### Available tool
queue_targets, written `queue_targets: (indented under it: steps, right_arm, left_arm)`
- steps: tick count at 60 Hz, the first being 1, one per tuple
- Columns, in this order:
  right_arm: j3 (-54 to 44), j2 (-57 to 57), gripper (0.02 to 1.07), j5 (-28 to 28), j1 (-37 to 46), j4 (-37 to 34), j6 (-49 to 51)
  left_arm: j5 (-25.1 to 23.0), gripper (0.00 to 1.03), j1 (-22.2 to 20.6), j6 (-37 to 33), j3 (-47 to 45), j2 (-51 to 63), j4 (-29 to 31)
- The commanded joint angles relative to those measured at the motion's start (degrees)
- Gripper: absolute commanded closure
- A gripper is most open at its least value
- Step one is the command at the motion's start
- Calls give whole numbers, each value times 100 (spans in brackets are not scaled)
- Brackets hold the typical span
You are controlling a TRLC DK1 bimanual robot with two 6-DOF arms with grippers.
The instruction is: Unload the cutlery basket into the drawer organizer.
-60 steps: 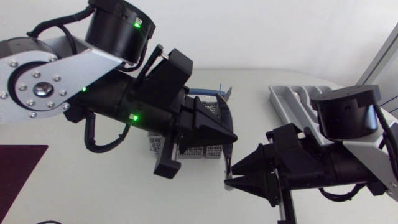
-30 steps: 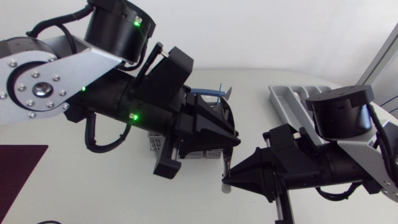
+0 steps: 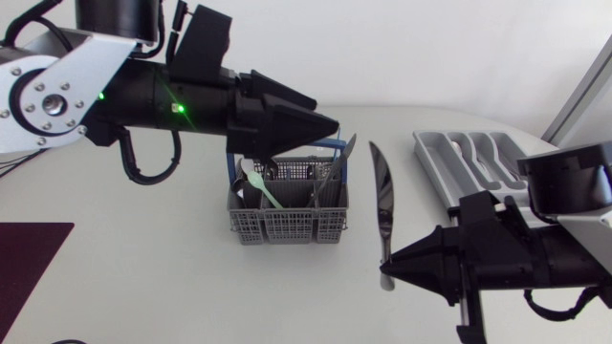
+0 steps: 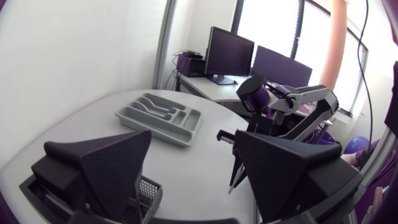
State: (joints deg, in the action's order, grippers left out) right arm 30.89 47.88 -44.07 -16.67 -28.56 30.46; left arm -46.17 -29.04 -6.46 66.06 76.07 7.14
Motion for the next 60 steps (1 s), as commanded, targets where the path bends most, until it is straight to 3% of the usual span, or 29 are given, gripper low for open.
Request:
queue_targets:
  steps: [1,17,28,34,47,60]
  right_arm:
    - [-110,-24,101,-163,515,-45,435]
    - [48,547,101,-550,2124,-98,1147]
    - [514,1347,101,-558,3213,254,1235]
    - [918,1953,101,-532,3829,483,1296]
    - [2272,3562,101,22,4690,702,1129]
    - [3933,5074,101,927,5129,667,734]
  left_arm:
    - [56,6,170,277,161,4,-98]
    - [469,6,399,206,109,39,-151]
    - [1233,7,381,22,100,233,-169]
    - [1831,7,135,-330,73,356,-11]
    - [3193,7,-463,-927,56,707,218]
    - [3765,7,-717,-1112,117,997,323]
